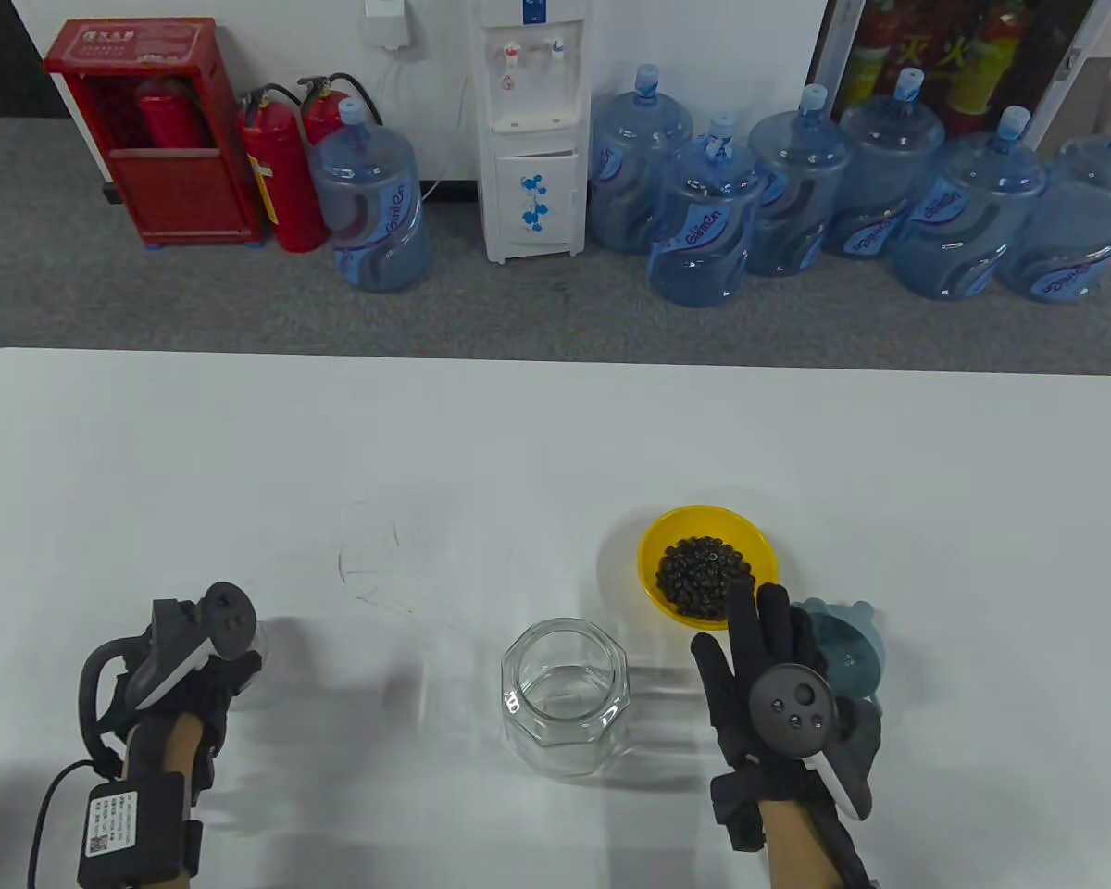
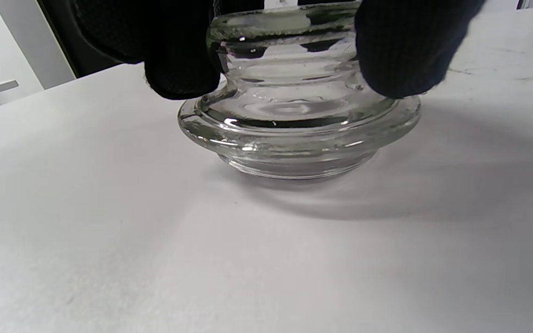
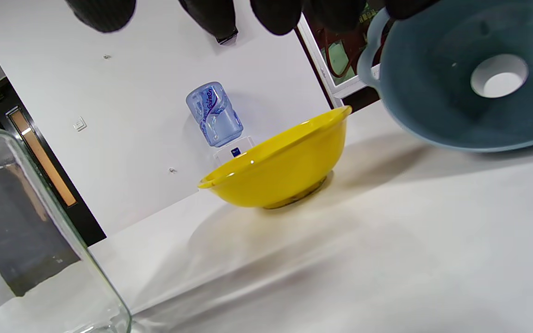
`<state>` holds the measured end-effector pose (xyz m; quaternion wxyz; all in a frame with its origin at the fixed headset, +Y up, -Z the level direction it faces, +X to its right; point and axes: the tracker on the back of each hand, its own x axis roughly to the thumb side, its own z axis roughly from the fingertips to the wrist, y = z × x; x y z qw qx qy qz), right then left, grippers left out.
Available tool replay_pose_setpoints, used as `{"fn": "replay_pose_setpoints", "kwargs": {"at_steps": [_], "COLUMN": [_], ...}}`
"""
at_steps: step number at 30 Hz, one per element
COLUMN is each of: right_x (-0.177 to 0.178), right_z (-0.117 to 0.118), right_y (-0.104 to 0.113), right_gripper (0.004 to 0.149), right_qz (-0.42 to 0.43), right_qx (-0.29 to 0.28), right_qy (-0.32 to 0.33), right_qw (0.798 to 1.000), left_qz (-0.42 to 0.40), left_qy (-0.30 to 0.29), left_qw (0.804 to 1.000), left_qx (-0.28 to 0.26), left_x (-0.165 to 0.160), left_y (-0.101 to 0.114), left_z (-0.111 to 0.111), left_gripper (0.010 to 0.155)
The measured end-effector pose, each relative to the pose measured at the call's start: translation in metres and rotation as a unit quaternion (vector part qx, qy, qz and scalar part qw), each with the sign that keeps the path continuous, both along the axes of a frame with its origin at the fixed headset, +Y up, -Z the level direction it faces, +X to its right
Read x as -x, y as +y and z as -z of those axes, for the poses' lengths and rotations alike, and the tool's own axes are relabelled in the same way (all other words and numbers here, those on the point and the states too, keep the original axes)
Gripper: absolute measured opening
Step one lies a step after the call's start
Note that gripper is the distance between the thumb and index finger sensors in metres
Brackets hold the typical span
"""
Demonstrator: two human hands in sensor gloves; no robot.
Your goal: Transfer coffee beans through funnel into glass jar
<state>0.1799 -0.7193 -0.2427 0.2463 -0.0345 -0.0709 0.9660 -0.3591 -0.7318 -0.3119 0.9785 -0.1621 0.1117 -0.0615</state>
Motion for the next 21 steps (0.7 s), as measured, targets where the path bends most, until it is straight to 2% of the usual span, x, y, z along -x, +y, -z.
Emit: {"fn": "replay_pose_setpoints", "kwargs": {"at_steps": [6,8,14,18,21], "right_x": [0.0,0.0,0.0,0.0,-0.001], "right_z": [0.0,0.0,0.0,0.0,-0.001], "right_y": [0.0,0.0,0.0,0.0,0.001], "right_gripper": [0.07,0.07,0.07,0.07,0.07], "right_qz": [0.002,0.003,0.004,0.008,0.012], "right_qx": [0.0,0.0,-0.003,-0.004,-0.005], "right_qy": [0.001,0.001,0.002,0.003,0.004], "right_qw": [1.0,1.0,1.0,1.0,1.0], "left_qz": [-0.003,-0.017,0.03,0.045,0.029], "left_qy": [0.003,0.002,-0.005,-0.029,-0.052], "left_qw": [1.0,0.999,1.0,0.998,0.993], "left_qx": [0.009,0.03,0.009,-0.042,-0.106], "left_x": [0.002,0.004,-0.001,-0.024,-0.053], "left_y": [-0.002,-0.003,0.003,0.028,0.053], "left_z": [0.0,0.0,-0.004,-0.007,-0.011], "left_gripper": [0.07,0.072,0.08,0.082,0.079]}}
